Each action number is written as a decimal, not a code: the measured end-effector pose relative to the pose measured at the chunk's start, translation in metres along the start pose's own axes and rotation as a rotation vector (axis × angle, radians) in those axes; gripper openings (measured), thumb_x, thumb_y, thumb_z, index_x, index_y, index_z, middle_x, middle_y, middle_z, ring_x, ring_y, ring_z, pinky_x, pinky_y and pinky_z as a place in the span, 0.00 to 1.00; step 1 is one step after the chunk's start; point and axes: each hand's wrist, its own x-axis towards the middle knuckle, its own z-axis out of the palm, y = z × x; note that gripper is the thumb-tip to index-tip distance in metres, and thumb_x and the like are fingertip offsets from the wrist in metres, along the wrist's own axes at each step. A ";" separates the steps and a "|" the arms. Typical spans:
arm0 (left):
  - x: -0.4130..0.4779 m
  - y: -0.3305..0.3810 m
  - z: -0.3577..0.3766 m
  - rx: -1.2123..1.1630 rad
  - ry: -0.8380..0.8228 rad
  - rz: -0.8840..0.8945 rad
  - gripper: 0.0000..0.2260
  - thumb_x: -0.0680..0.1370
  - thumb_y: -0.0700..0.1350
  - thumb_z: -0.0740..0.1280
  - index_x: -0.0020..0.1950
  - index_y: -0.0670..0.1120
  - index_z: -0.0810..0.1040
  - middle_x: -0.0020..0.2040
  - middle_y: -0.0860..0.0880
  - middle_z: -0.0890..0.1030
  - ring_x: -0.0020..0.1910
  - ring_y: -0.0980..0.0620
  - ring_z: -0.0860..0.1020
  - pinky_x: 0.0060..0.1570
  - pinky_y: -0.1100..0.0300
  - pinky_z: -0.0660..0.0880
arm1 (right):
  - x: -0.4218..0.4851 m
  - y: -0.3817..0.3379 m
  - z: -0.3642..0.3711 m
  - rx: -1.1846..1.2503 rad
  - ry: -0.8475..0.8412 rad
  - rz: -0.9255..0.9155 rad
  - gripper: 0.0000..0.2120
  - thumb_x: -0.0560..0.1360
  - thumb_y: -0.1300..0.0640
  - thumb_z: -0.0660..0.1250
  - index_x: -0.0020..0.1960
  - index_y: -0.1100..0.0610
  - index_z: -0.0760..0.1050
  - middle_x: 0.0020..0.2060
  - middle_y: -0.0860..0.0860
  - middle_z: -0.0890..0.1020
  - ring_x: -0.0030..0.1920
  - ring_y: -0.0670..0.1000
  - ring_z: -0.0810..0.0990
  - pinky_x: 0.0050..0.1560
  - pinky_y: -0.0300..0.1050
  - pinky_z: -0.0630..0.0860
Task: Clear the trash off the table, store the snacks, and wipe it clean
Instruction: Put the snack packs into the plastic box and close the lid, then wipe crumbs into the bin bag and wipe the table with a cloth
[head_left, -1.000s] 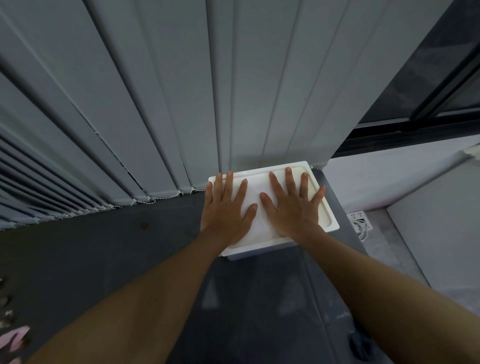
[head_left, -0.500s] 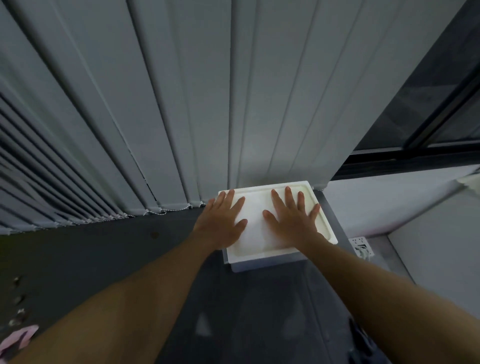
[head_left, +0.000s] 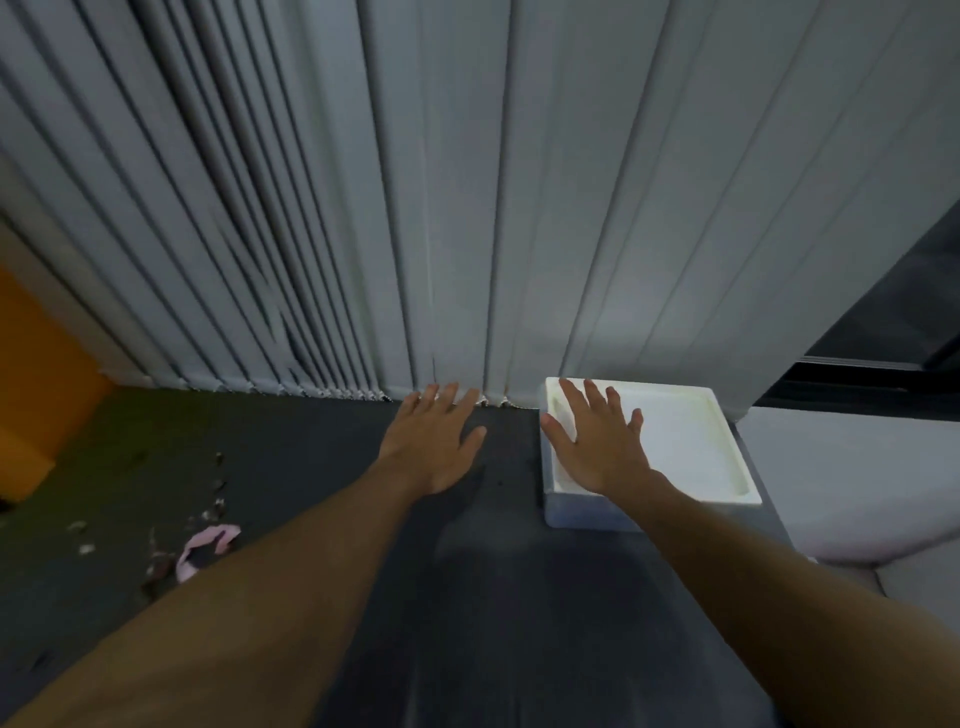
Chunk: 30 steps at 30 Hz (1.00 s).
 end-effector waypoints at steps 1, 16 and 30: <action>-0.009 -0.007 -0.002 -0.003 0.000 -0.018 0.28 0.84 0.60 0.47 0.82 0.52 0.48 0.83 0.47 0.50 0.81 0.45 0.47 0.79 0.47 0.44 | -0.003 -0.009 0.000 0.014 0.002 -0.015 0.33 0.78 0.32 0.45 0.80 0.43 0.48 0.81 0.50 0.50 0.80 0.59 0.47 0.76 0.66 0.42; -0.156 -0.098 -0.015 -0.021 -0.037 -0.221 0.29 0.84 0.60 0.45 0.82 0.53 0.43 0.83 0.48 0.46 0.81 0.46 0.43 0.79 0.47 0.42 | -0.079 -0.138 0.026 0.139 0.031 -0.229 0.32 0.80 0.35 0.52 0.80 0.47 0.53 0.79 0.51 0.58 0.79 0.56 0.51 0.76 0.66 0.49; -0.189 -0.047 0.009 -0.023 -0.053 -0.016 0.29 0.84 0.61 0.44 0.82 0.54 0.41 0.83 0.48 0.44 0.81 0.45 0.41 0.79 0.46 0.40 | -0.182 -0.099 0.028 0.182 0.076 -0.025 0.31 0.81 0.36 0.51 0.80 0.47 0.52 0.80 0.53 0.56 0.79 0.59 0.50 0.77 0.64 0.46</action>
